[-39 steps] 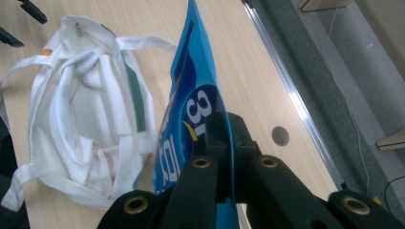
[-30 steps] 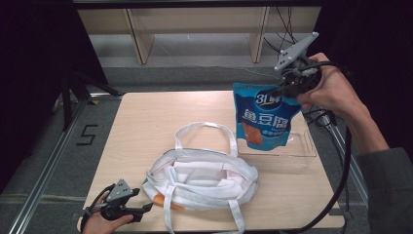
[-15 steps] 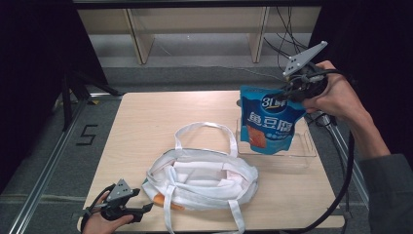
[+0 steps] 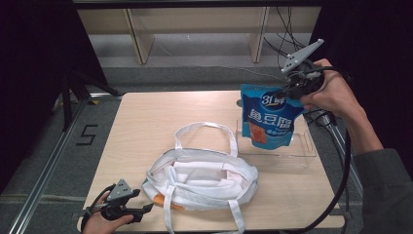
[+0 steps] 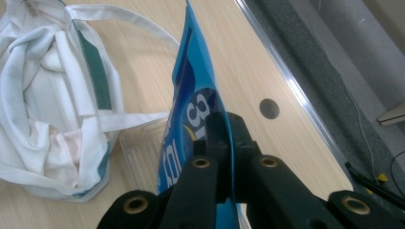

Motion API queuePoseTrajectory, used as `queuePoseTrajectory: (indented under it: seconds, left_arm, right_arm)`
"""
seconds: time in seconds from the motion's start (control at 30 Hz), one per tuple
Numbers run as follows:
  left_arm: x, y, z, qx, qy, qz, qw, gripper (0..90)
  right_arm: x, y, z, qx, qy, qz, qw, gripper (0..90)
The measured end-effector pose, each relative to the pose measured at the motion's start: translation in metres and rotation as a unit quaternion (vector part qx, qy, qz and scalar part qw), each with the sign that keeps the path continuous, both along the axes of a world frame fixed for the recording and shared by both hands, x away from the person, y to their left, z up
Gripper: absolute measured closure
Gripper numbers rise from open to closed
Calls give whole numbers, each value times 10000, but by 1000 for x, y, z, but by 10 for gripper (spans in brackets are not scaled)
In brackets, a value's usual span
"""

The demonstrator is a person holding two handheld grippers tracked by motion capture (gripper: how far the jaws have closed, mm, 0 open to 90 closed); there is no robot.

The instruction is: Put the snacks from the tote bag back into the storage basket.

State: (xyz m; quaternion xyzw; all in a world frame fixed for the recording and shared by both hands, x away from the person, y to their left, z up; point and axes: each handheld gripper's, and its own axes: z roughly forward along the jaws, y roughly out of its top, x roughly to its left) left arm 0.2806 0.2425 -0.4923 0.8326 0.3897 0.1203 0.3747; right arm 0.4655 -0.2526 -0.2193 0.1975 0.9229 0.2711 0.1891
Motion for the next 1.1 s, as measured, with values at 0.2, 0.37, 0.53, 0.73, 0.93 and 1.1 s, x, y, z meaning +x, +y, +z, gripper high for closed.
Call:
queuePoseTrajectory:
  seconds: [0.2,0.37,0.53,0.73,0.93,1.1]
  left_arm:
    - [-1,0,0,-14,9,-30,10000,277]
    - [0,1,0,43,-16,-79,10000,278]
    - [0,1,0,43,-21,-57,10000,277]
    - [-1,-1,-1,-47,45,57,10000,277]
    - [0,-1,-2,-34,24,50,10000,278]
    - [-1,0,-2,-60,50,44,10000,278]
  right_arm:
    - [5,0,-4,-3,98,50,9999,900]
    - [6,1,-10,77,111,74,9999,900]
    - [6,1,-15,60,177,148,9997,900]
    - [7,1,-22,111,179,282,9994,900]
    - [4,1,-29,140,274,381,9988,900]
    - [4,-1,-38,193,279,522,9981,900]
